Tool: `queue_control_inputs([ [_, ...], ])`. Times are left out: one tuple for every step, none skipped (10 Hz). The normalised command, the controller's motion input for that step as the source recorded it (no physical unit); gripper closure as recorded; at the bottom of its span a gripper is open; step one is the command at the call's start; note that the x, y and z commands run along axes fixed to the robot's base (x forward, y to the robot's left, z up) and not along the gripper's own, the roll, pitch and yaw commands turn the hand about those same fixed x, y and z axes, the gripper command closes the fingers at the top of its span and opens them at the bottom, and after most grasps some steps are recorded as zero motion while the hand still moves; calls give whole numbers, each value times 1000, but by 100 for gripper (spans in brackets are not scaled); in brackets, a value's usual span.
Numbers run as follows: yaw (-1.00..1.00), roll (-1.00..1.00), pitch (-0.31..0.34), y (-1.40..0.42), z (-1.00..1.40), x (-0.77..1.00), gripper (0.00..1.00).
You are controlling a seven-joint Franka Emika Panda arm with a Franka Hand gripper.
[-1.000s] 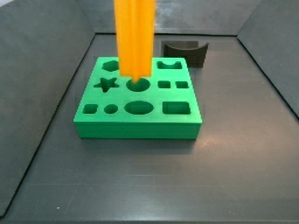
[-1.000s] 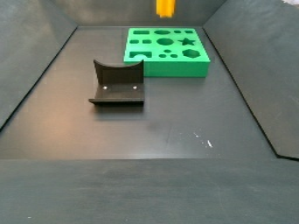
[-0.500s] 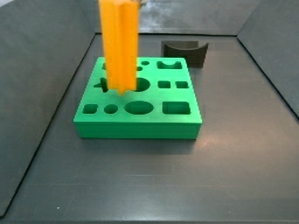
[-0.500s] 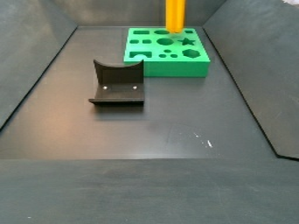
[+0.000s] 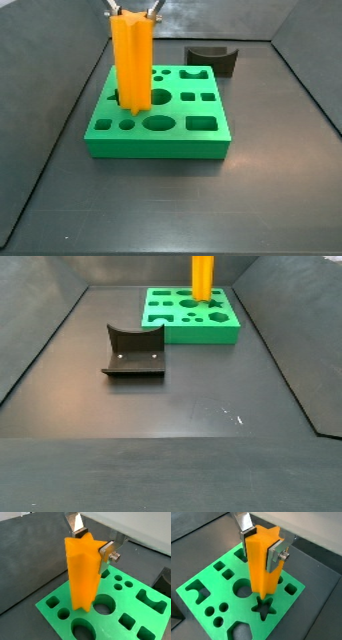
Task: Insert the star object.
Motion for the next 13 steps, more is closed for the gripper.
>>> queue_control_inputs([
  [-17,157,0,223,-234,-300,100],
  [-14,43,0,297,-191,-306,100],
  [-9,0,0,334,-129,-309,100],
  [0,0,0,326,-109,-254,100],
  [0,0,0,320,-97,-246,100],
  [0,0,0,243,-69,-203,100],
  [66,0,-26,257,-29,-206,100],
  [29,0,0,149,-114,-66,100],
  [-6,4,0,0,-234,14,100],
  [-131,19,7,-169,-326,149,100],
  [-206,6,21,-291,-323,277,100],
  [-183,0,0,-297,-286,223,100],
  [-197,0,0,-297,-354,291,100],
])
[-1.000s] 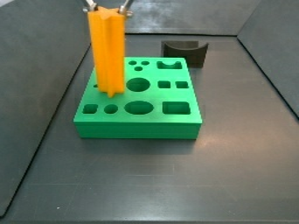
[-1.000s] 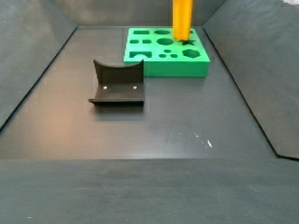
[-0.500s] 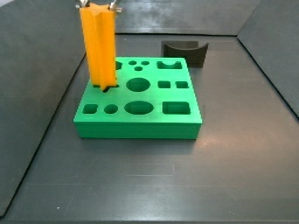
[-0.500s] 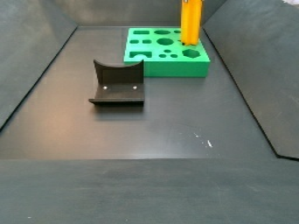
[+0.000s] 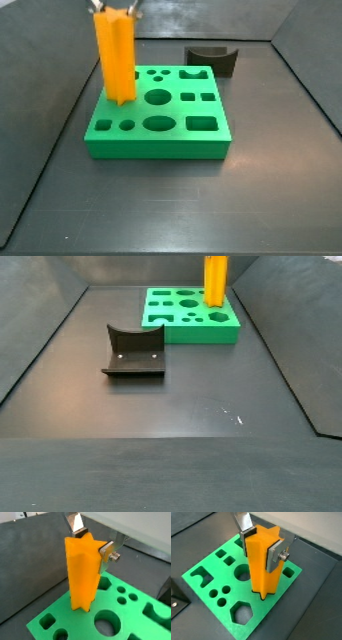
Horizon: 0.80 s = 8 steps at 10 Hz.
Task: Insert the star object.
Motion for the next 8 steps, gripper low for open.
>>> queue_control_inputs([
  [-151,0,0,-180,-409,274,100],
  [-51,33,0,-54,-360,189,100],
  [0,56,0,0,-294,14,100],
  [0,17,0,0,-323,0,100],
  [0,0,0,3,-343,0,100],
  [0,0,0,0,-320,0,100],
  [0,0,0,0,-286,0,100],
  [0,-31,-27,0,-143,0,100],
])
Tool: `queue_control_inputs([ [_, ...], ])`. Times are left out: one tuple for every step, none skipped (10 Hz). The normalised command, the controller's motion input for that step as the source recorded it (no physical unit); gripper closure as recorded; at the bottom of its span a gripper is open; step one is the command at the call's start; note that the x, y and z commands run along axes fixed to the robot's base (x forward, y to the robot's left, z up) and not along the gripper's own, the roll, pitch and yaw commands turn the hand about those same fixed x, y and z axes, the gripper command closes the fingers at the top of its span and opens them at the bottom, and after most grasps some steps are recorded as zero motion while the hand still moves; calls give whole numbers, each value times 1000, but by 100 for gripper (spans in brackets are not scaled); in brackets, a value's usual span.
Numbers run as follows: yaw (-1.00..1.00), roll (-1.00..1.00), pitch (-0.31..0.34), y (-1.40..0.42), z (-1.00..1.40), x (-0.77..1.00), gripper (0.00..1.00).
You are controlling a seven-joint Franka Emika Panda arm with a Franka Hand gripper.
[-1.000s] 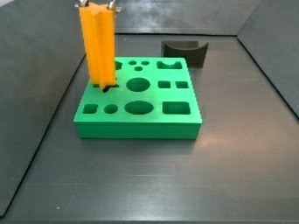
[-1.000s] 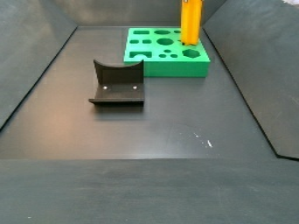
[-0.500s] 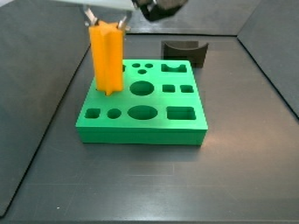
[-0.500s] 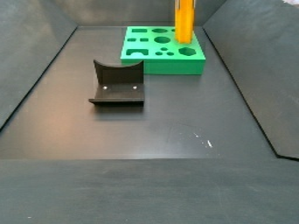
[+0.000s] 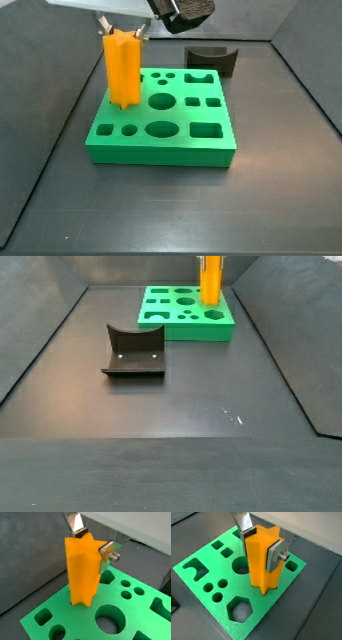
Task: Insert the star object.
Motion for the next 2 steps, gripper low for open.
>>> queue_control_inputs([
  [0,-46,0,0,-26,0,100],
  [0,0,0,0,0,0,100],
])
